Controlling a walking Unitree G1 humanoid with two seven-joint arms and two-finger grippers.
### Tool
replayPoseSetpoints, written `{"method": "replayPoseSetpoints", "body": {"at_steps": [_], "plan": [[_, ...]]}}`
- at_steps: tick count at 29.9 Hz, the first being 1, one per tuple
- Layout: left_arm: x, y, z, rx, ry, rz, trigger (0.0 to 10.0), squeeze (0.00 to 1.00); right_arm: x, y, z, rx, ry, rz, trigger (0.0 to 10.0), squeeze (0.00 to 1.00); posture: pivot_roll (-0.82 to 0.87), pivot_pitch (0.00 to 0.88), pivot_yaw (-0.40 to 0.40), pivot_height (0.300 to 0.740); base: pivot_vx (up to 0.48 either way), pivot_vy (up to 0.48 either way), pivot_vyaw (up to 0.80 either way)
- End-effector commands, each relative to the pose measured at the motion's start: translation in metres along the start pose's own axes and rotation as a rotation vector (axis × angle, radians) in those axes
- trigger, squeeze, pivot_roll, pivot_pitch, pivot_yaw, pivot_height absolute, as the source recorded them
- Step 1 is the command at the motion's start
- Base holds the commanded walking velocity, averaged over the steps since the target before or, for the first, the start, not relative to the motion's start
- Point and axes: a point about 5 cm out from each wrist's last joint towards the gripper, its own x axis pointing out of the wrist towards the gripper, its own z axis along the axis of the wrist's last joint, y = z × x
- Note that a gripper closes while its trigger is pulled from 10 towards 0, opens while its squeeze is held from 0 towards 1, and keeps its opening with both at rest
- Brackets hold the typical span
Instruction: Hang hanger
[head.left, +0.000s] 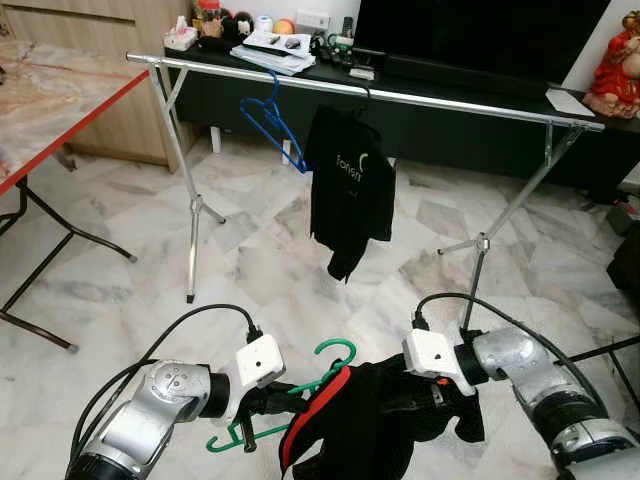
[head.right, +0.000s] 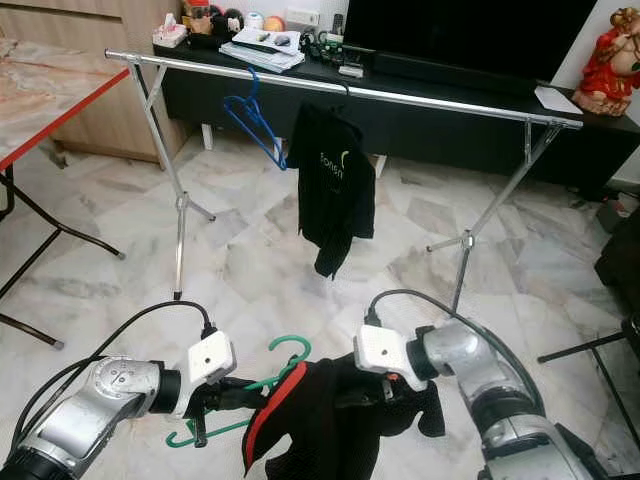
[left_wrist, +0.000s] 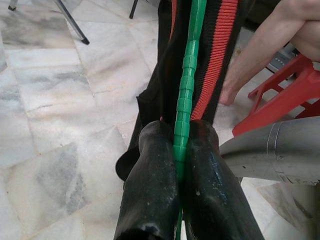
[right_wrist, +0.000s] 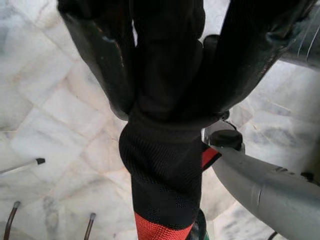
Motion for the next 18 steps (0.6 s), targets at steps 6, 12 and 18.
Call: {"method": "replayPoseSetpoints", "body": {"at_steps": [6,12,18], "plan": [[0.002,-0.003,-0.003,-0.003,0.001,-0.010,0.0,0.00,-0.010,-0.003,0.001,-0.039,0.042,-0.004,10.0,0.00,-0.02,0.108,-0.155,0.740,0.000,0.000,0.00],[-0.001,-0.003,-0.005,-0.004,0.005,-0.007,0.0,0.00,-0.021,-0.006,-0.002,-0.075,0.118,-0.017,10.0,0.00,-0.03,0.111,-0.155,0.740,0.000,0.000,0.00],[-0.004,-0.003,-0.009,-0.010,0.015,-0.003,0.0,0.00,-0.041,-0.011,-0.005,-0.059,0.143,-0.097,10.0,0.00,-0.04,0.112,-0.153,0.740,0.000,0.000,0.00]]}}
